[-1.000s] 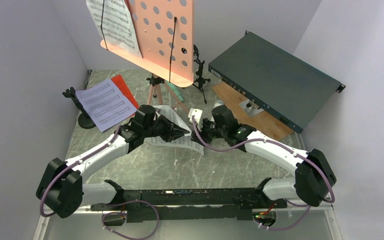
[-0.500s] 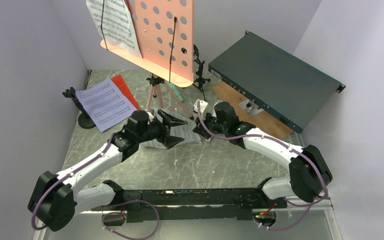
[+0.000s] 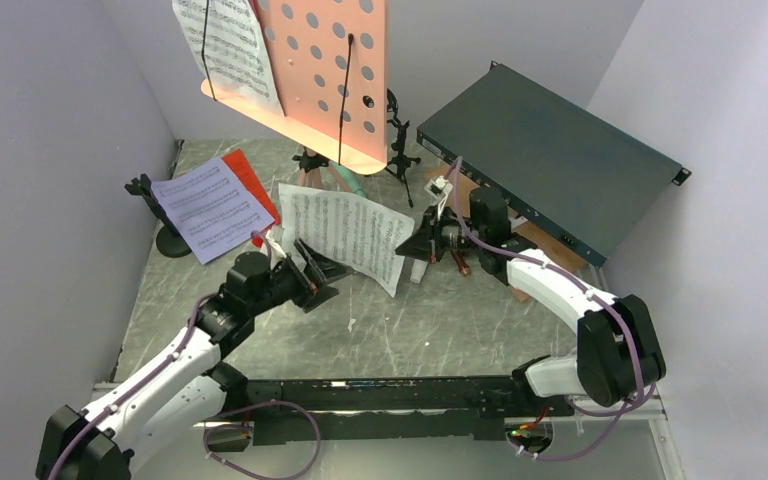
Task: Pack up the instrument practice props
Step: Place the sheet music at the center of the board.
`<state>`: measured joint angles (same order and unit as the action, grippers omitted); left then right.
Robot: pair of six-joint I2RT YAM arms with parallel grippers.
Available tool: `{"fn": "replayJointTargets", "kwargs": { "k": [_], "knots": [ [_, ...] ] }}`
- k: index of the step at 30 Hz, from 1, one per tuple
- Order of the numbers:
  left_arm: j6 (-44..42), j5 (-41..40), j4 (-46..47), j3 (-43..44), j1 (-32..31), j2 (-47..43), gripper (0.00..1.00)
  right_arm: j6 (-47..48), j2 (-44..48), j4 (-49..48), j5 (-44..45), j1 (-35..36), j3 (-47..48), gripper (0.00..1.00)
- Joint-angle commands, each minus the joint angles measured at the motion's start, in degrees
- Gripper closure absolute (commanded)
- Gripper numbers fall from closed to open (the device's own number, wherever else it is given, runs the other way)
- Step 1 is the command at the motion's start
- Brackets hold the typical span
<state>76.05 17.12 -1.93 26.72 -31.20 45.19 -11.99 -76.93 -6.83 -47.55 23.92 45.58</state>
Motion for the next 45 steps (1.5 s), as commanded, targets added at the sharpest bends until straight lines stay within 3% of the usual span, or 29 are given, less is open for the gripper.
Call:
{"fn": "replayJointTargets", "kwargs": {
  "k": [1, 7, 12, 22, 27, 37, 45],
  "knots": [
    [-11.98, 0.45, 10.30, -5.96, 0.18, -3.43, 0.01, -13.46, 2.69, -11.03, -12.53, -0.93, -0.79, 1.00],
    [-3.67, -4.95, 31.00, -20.22, 0.18, -9.37, 0.01, -27.80, 2.32, -25.42, -18.41, -1.29, -2.95, 1.00],
    [0.82, -9.94, 36.01, -23.44, 0.14, -11.14, 0.01, -32.32, 1.75, -30.47, -18.90, -1.33, -4.16, 1.00],
    [8.42, -12.51, 54.20, -23.39, 0.05, 3.22, 0.01, -46.41, -1.28, -43.38, -18.31, -1.35, -4.52, 1.00],
    [10.66, -11.72, 55.54, -22.52, -0.17, 6.29, 0.01, -51.22, -2.78, -45.76, -17.55, -1.33, -2.93, 1.00],
    [11.57, -17.84, 49.46, -22.89, -0.62, -0.60, 0.00, -66.89, -4.20, -56.67, -16.74, -0.63, -1.52, 1.00],
    [12.49, -19.34, 48.59, -21.08, -0.57, 0.50, 0.01, -67.58, -3.39, -56.62, -16.25, -0.11, -1.55, 1.00]
  ]
}}
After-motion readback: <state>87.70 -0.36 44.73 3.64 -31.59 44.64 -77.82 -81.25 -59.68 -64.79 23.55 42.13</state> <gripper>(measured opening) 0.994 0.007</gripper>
